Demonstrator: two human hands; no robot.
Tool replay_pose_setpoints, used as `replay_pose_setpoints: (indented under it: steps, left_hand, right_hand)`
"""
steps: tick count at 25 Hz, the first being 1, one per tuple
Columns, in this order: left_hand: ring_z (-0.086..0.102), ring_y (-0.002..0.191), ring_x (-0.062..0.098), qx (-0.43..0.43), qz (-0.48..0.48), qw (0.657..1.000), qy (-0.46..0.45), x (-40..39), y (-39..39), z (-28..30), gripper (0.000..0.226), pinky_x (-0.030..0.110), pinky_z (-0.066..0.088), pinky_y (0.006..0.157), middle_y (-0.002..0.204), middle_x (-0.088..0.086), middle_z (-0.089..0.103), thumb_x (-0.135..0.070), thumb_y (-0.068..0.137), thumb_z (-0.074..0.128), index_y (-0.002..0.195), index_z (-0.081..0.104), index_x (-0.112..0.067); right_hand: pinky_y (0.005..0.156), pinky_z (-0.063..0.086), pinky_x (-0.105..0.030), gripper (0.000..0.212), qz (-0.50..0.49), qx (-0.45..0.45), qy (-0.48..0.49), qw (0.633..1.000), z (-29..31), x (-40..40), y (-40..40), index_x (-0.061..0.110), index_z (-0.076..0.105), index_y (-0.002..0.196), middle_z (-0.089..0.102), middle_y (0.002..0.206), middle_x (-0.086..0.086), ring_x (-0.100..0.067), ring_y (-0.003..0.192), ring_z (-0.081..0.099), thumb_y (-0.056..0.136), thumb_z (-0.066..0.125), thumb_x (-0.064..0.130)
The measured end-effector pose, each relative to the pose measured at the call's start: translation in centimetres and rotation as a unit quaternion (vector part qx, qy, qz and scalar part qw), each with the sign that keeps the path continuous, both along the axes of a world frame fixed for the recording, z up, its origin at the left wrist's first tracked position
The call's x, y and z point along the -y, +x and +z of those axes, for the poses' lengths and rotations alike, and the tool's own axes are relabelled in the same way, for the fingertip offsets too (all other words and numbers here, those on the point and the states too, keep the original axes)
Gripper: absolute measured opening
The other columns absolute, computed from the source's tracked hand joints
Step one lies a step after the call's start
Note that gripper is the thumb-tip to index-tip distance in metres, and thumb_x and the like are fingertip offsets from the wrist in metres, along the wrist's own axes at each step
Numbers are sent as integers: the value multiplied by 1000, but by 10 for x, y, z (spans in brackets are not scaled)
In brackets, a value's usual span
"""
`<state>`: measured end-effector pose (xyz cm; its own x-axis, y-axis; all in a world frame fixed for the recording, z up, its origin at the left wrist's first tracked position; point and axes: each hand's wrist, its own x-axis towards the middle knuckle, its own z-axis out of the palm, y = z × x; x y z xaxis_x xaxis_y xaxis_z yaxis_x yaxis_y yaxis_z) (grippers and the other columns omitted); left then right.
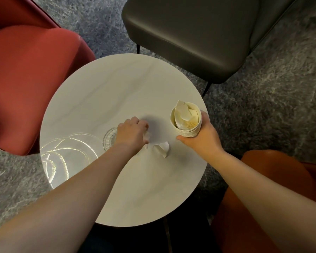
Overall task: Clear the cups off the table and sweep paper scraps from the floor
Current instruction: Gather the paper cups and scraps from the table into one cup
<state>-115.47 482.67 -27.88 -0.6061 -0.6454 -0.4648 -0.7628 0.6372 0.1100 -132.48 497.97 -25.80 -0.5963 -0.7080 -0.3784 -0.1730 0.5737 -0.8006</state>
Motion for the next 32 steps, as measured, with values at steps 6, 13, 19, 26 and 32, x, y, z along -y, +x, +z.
replay_pose_setpoints:
  steps: [6, 13, 19, 26, 32]
  left_hand:
    - [59, 89, 17, -25, 20, 998, 51, -3, -8, -7, 13, 30, 36, 83, 96, -5, 66, -12, 83, 65, 90, 60, -23]
    - [55, 68, -7, -159, 100, 952, 244, -23, 4, 18, 30, 5, 36, 57, 76, -15, 60, -12, 72, 81, 92, 64, -27]
    - [62, 96, 23, -81, 86, 971, 206, -45, -3, -1, 30, 22, 41, 73, 101, 7, 68, -10, 80, 72, 110, 68, -11]
    - [64, 72, 9, -311, 328, 871, 192, -40, -6, 63, 15, 21, 53, 66, 93, 4, 70, -10, 85, 70, 99, 69, -14]
    - [62, 64, 6, -373, 221, 883, 178, -45, 1, 182, 12, 15, 49, 58, 84, -5, 64, -15, 82, 74, 91, 74, -23]
  right_hand:
    - [63, 34, 9, 83, -10, 6, -8, 1000, -5, -7, 3, 72, 31, 101, 46, 100, 51, 31, 92, 45, 55, 90, 35]
    - [62, 31, 11, 83, -17, -8, -4, 1000, -8, -17, 4, 71, 30, 104, 45, 101, 52, 33, 92, 44, 52, 88, 42]
    - [62, 31, 11, 78, -26, -11, 1, 1000, -7, -25, 7, 64, 34, 106, 45, 100, 52, 33, 91, 44, 49, 86, 48]
    - [61, 36, 8, 81, -9, -16, 3, 1000, 4, -35, 11, 66, 34, 105, 46, 100, 52, 32, 91, 45, 51, 89, 41]
    - [67, 41, 2, 82, 41, -10, -12, 999, 28, -36, 32, 68, 34, 104, 50, 103, 45, 23, 94, 50, 53, 89, 35]
